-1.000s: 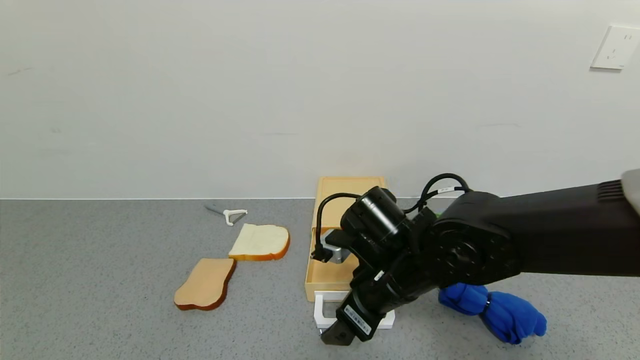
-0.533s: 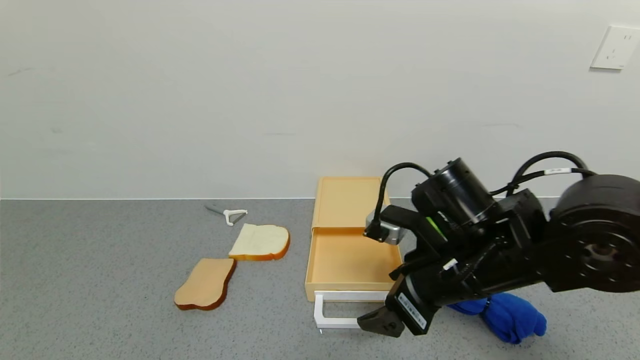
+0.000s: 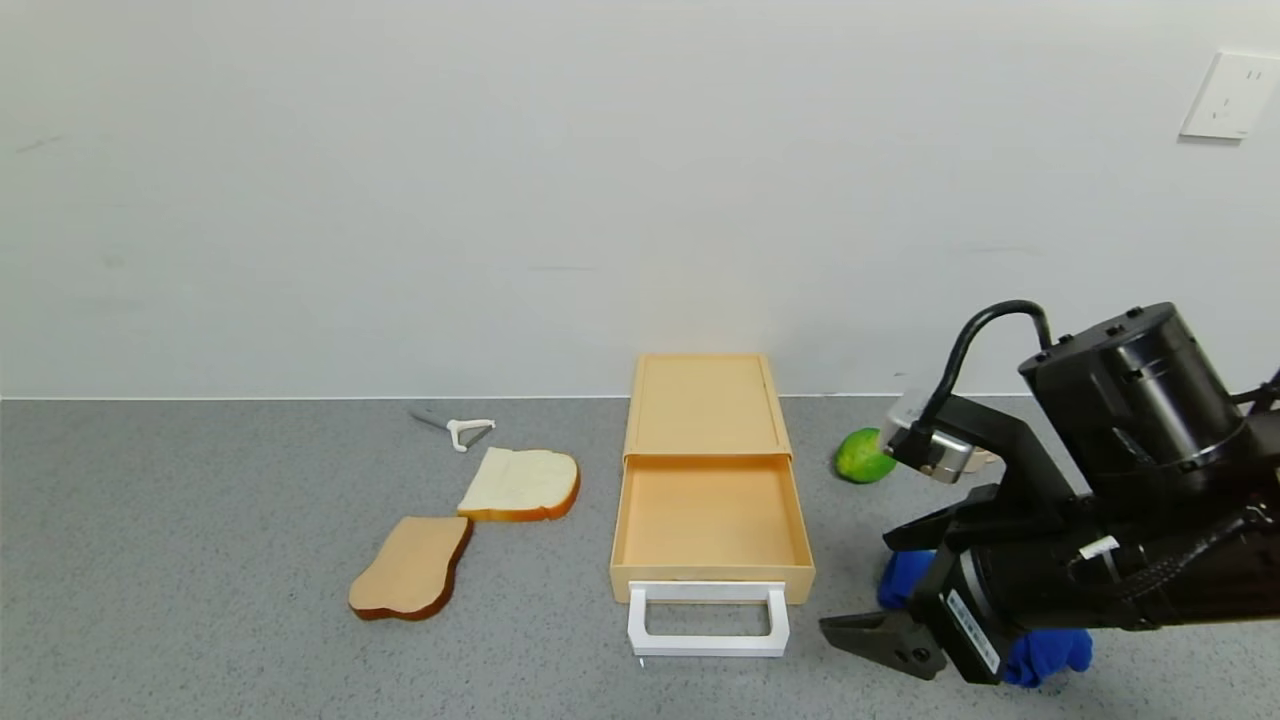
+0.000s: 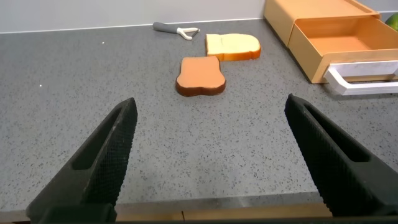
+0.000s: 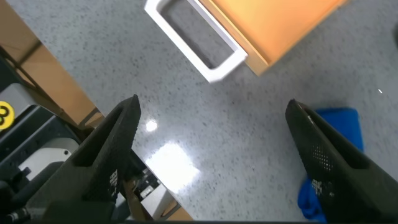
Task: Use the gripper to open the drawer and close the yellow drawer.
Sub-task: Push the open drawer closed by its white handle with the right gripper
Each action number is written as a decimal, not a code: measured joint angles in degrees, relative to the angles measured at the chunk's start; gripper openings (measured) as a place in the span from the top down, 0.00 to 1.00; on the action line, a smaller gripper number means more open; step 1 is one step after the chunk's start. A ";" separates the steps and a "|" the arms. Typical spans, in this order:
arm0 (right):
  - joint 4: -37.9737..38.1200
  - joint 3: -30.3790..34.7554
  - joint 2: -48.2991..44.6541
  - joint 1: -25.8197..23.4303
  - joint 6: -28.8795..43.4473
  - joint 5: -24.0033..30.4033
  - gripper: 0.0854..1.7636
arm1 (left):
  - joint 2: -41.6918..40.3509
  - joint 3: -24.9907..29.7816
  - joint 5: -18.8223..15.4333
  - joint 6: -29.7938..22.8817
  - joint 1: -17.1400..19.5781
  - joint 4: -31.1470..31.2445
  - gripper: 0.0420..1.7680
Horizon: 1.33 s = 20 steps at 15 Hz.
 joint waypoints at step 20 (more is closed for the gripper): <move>-0.55 6.86 -7.39 -5.41 -0.06 -1.46 0.03 | 0.00 0.00 0.00 0.02 0.00 0.00 0.03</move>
